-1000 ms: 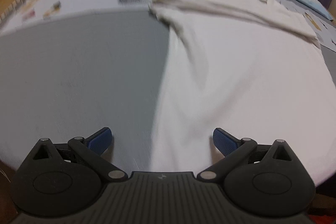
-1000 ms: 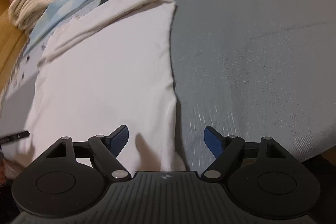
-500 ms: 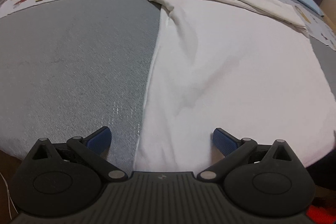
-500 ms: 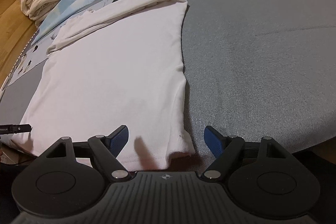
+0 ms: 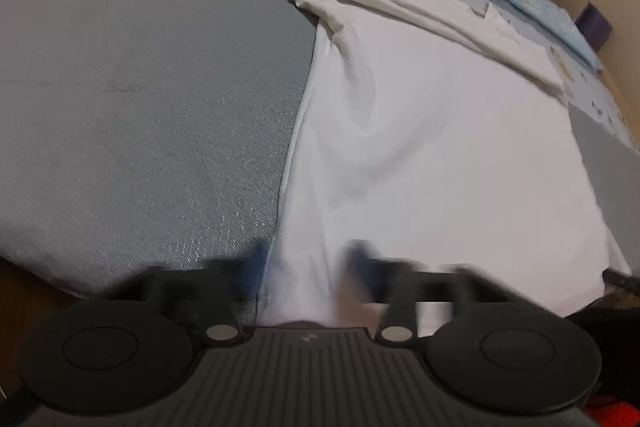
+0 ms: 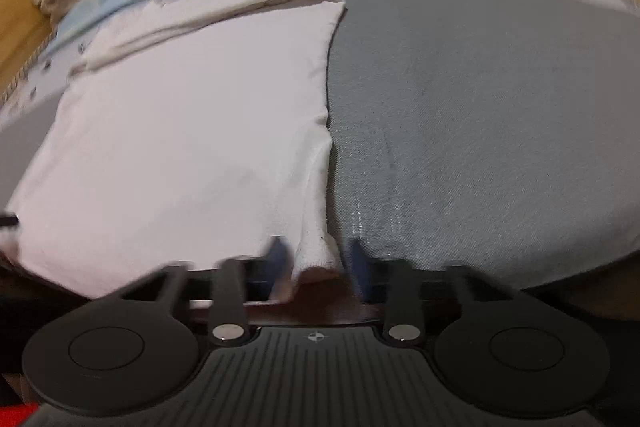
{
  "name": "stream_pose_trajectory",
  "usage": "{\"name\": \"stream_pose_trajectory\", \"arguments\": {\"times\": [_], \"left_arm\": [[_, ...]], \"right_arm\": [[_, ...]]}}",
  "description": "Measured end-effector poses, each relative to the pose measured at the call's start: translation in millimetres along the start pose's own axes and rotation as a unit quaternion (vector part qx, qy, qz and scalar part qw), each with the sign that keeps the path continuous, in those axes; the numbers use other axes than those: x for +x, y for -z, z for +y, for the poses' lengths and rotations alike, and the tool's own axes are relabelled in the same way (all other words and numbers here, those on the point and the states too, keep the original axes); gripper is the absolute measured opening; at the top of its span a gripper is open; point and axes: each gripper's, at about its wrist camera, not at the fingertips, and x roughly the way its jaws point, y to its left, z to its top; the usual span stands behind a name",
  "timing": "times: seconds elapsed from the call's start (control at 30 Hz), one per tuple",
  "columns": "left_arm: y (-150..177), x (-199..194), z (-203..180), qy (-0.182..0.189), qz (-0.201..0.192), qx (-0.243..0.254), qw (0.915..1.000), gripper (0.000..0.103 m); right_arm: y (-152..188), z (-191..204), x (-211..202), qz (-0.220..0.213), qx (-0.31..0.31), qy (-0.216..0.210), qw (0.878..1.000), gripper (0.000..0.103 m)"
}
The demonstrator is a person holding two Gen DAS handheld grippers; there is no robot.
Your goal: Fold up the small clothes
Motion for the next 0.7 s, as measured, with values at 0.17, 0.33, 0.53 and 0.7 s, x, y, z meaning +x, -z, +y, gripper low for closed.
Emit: {"name": "stream_pose_trajectory", "arguments": {"times": [0.17,0.33,0.53,0.7], "left_arm": [[15,-24,-2,0.032,-0.025,-0.006,0.9992,0.006],[38,-65,-6,0.062,-0.042,0.004,0.9972,0.006],[79,-121,-12,0.09,-0.055,0.021,0.9942,0.005],[75,-128,-17,0.094,-0.044,0.015,0.9945,0.005]], "right_arm": [[-1,-7,-17,-0.01,0.022,-0.005,1.0,0.006],[4,-11,-67,-0.041,0.039,-0.034,0.998,0.006],[31,-20,-132,-0.055,0.062,-0.072,0.994,0.006],[22,-28,-140,-0.047,0.082,-0.074,0.993,0.006]]}}
